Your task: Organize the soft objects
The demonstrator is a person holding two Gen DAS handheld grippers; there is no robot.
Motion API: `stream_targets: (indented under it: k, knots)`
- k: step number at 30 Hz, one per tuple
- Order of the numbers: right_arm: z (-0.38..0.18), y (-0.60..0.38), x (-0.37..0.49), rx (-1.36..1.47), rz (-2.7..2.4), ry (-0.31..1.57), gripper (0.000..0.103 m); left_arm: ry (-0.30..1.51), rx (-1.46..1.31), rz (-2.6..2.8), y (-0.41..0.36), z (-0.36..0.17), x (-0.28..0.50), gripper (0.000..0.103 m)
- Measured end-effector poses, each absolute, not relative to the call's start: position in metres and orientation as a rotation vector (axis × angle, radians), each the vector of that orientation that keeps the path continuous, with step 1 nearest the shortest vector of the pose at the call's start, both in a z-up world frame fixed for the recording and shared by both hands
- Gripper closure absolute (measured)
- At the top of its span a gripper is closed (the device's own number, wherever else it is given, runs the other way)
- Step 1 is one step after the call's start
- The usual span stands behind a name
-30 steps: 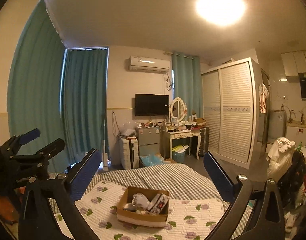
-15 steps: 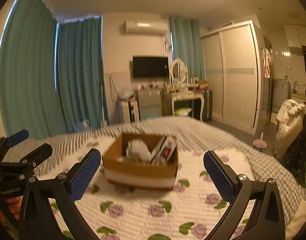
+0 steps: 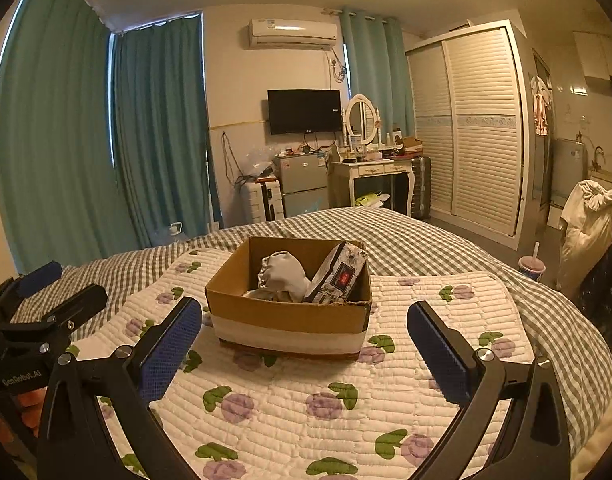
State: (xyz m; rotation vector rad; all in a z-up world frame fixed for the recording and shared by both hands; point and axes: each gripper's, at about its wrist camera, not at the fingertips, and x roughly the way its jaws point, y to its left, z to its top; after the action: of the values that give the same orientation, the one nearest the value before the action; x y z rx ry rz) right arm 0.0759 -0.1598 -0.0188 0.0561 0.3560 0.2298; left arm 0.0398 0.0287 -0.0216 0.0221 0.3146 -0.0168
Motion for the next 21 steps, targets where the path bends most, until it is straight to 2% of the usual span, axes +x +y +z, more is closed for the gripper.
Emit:
stream_targets:
  k: [21]
  knots:
    - [-0.0217,-0.1549,0.0805,0.051,0.232,0.365,0.000,0.345,0.020,-0.036,0.0314,-0.0218,0.0458,0.000]
